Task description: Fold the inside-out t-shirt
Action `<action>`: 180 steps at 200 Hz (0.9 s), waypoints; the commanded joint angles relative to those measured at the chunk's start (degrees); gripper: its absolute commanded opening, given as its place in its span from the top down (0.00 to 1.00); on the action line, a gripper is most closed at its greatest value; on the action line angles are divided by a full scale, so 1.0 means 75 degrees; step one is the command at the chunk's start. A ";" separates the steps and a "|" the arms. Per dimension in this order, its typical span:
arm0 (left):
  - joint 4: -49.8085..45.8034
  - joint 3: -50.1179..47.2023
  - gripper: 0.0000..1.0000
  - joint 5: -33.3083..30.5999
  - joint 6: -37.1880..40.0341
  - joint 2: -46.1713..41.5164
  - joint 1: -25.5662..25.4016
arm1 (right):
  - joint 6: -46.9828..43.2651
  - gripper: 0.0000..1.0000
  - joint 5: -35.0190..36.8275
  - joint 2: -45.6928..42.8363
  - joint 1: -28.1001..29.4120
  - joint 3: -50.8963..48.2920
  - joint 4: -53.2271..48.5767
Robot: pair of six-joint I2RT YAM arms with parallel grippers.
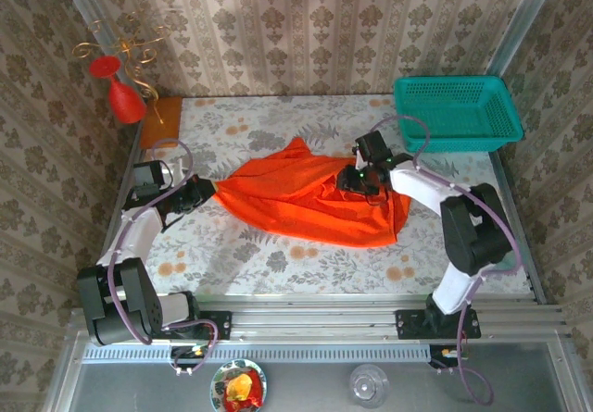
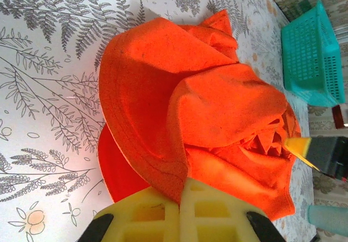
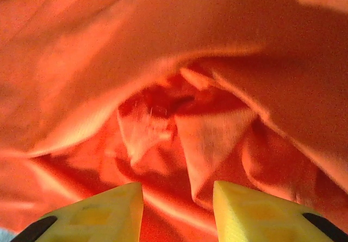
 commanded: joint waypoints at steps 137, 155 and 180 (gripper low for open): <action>0.0397 0.0051 1.00 0.0466 -0.0251 -0.0235 0.0233 | 0.0597 0.68 0.0909 0.1356 0.0148 0.1209 -0.0798; 0.0434 0.0066 1.00 0.0478 -0.0309 -0.0282 0.0250 | 0.0599 0.79 0.0904 0.1156 0.0154 0.1250 -0.0701; 0.0485 0.0251 1.00 0.0532 -0.0389 -0.0251 0.0312 | 0.0364 0.98 0.0973 0.0842 0.0136 0.1753 -0.1211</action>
